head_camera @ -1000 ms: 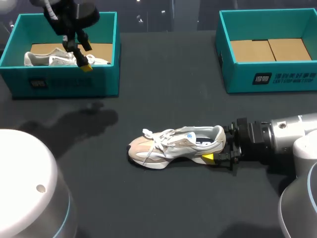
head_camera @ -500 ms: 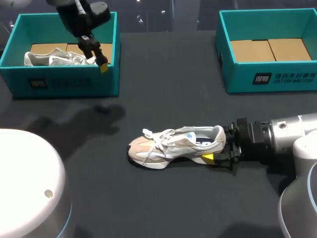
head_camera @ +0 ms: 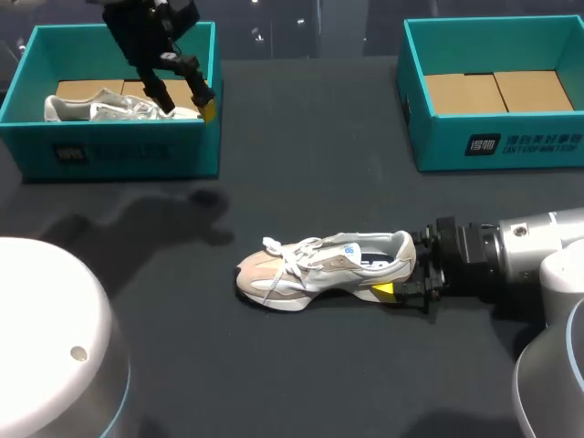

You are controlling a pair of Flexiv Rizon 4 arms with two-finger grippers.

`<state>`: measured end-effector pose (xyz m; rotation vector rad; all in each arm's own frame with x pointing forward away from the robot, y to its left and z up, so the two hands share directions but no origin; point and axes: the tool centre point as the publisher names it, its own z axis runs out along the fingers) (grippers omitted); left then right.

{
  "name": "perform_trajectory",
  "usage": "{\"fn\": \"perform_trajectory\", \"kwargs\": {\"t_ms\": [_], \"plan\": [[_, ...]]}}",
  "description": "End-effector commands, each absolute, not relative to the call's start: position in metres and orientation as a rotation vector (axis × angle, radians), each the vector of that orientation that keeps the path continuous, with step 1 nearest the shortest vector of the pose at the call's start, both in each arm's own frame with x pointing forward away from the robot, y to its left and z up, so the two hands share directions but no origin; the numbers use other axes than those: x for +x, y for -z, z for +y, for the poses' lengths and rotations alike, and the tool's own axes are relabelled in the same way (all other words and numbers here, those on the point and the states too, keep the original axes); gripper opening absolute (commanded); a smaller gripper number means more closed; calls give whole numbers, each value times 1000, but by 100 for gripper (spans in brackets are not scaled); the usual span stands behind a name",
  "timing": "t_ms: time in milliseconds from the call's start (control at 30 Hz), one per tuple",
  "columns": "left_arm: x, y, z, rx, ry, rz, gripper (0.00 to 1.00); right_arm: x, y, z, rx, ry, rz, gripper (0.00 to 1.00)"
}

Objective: Take the shoe out of the shoebox, open the shoe tongue, remove and reinsert the insole, then place the shoe into the shoebox

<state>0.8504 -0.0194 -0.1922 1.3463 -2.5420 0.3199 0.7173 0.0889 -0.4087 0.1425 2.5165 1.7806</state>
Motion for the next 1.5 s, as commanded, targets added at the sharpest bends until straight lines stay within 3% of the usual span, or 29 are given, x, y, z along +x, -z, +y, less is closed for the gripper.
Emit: {"fn": "perform_trajectory", "kwargs": {"t_ms": [33,1200,1500], "plan": [[817,192,-22,1425,-427,-2568,100,716,409,89,142,-1777,2519,0],[721,267,-174,1854,6,-2404,100,716,409,89,142,-1777,2519,0],[721,267,-174,1854,6,-2404,100,716,409,89,142,-1777,2519,0]]}}
